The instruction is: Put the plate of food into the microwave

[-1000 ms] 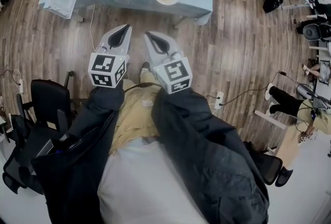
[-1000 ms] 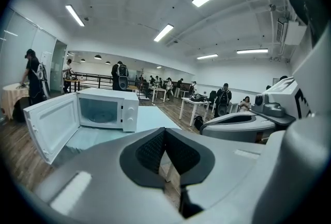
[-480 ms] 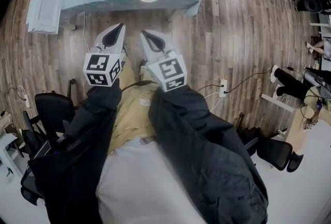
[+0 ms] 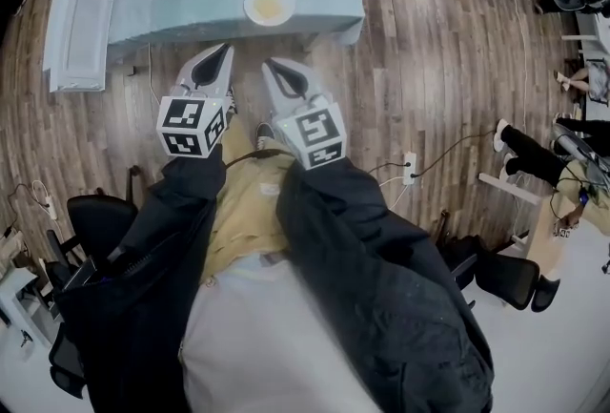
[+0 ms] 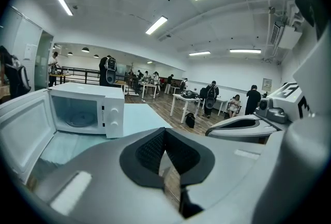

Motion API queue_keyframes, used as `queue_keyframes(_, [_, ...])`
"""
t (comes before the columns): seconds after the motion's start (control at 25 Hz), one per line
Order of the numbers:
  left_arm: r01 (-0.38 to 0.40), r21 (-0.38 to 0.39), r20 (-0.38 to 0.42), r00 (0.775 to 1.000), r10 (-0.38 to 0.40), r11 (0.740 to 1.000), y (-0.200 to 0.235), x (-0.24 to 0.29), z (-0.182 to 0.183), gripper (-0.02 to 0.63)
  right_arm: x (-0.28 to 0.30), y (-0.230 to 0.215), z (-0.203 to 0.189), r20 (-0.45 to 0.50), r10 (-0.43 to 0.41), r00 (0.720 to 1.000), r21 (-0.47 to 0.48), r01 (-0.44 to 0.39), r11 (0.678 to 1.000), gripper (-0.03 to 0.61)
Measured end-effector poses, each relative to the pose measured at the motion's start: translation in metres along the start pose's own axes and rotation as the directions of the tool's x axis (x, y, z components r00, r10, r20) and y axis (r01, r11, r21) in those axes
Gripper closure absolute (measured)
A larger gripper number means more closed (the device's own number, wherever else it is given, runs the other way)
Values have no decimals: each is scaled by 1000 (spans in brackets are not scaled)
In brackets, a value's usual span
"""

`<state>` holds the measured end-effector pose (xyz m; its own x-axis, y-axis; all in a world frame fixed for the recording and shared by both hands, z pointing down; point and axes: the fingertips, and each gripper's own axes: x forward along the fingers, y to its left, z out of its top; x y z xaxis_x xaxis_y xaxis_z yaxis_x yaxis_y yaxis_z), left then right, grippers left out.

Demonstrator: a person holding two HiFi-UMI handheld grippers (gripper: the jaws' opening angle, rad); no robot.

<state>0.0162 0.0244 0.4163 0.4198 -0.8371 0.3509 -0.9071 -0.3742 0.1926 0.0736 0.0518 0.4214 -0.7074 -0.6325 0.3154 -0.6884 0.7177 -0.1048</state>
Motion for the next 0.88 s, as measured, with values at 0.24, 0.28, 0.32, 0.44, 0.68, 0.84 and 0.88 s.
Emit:
queue_keyframes(0.24, [-36,-25,-1,999,36,999,52,7,11,615,49,5,9,-27,33,999,6,-33,999,577])
queue_keyframes(0.28, [-42,-29,-2,999,42,999,61,8,13,615,57,6,11,-32,39,999,6,-39,999,577])
queue_keyframes(0.32, [-48,-33,-6,999,47,998,70,9,14,615,66,7,12,-38,45,998,6,-44,999,577])
queue_keyframes(0.44, [-59,-49,-25,998,58,997,96,13,12,615,93,9,13,-60,55,997,11,-54,998,577])
queue_keyframes(0.68, [-63,-89,-71,996,57,994,143,29,3,614,142,5,1,-133,56,990,29,-52,998,577])
queue_keyframes(0.84, [-51,-124,-102,994,38,991,170,40,-5,615,169,-1,-12,-199,43,979,51,-34,998,577])
queue_keyframes(0.88, [-46,-135,-110,993,31,990,176,43,-8,614,175,-2,-15,-214,41,976,55,-30,998,577])
